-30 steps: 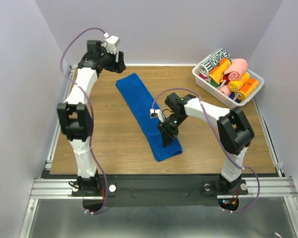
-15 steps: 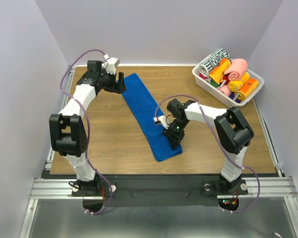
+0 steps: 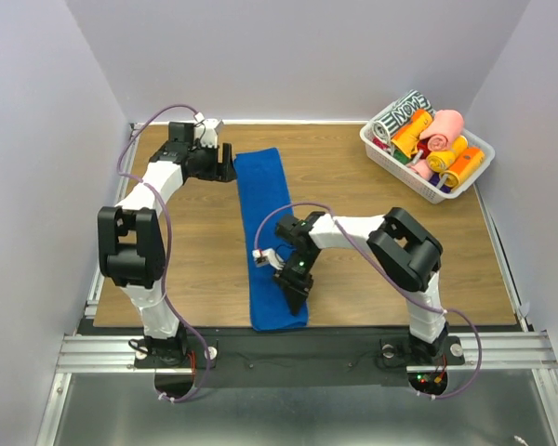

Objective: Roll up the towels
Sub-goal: Fold the towel

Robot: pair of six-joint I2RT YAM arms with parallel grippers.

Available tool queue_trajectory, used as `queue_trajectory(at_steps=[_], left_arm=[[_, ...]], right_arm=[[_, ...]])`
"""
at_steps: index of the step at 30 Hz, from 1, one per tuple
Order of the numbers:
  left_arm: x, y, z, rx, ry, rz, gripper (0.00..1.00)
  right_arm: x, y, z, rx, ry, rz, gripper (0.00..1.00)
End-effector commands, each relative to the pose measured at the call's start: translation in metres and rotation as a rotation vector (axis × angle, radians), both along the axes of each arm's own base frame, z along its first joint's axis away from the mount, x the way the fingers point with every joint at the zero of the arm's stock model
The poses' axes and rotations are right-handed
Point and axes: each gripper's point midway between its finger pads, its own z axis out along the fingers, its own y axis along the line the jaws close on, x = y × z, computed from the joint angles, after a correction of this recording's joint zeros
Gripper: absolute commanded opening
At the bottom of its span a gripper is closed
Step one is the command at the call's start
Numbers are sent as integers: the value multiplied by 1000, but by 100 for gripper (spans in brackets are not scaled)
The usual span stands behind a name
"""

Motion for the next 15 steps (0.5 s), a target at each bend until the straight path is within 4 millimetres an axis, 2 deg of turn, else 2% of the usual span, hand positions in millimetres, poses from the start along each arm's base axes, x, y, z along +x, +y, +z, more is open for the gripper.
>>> queue_trajectory(at_steps=[1,2,3,5,6,7,8,10,12,14,15], left_arm=[[1,-2,-6,3,12,-36,79],[-4,-3,-6,1,3,-61,79],[-3,0,12,-11,-56,-68,79],[-16,0,21,-47,-92,-94,83],[-19,2,46,-51,-172,-107,88],[-22,6,53,-47,-199,-112,90],[-26,10,53,-7,-224,-126,93],[-31,15,64,37,-275,-128,97],[-30,21,60,82,-281,-115,97],[-23,24,52,105,-253,-94,91],[-23,24,40,99,-201,-90,84]], right_arm=[[14,37,6,102,-39,-7,46],[20,42,15,122,-66,-11,51],[26,43,24,140,-87,-23,52],[35,48,50,200,-121,-43,57],[45,44,58,211,-123,-83,57],[48,44,66,231,-124,-96,58],[54,45,78,262,-138,-110,59],[74,42,87,282,-160,-153,59],[95,46,93,302,-176,-193,59],[131,44,96,296,-210,-287,59],[155,46,95,295,-240,-327,59]])
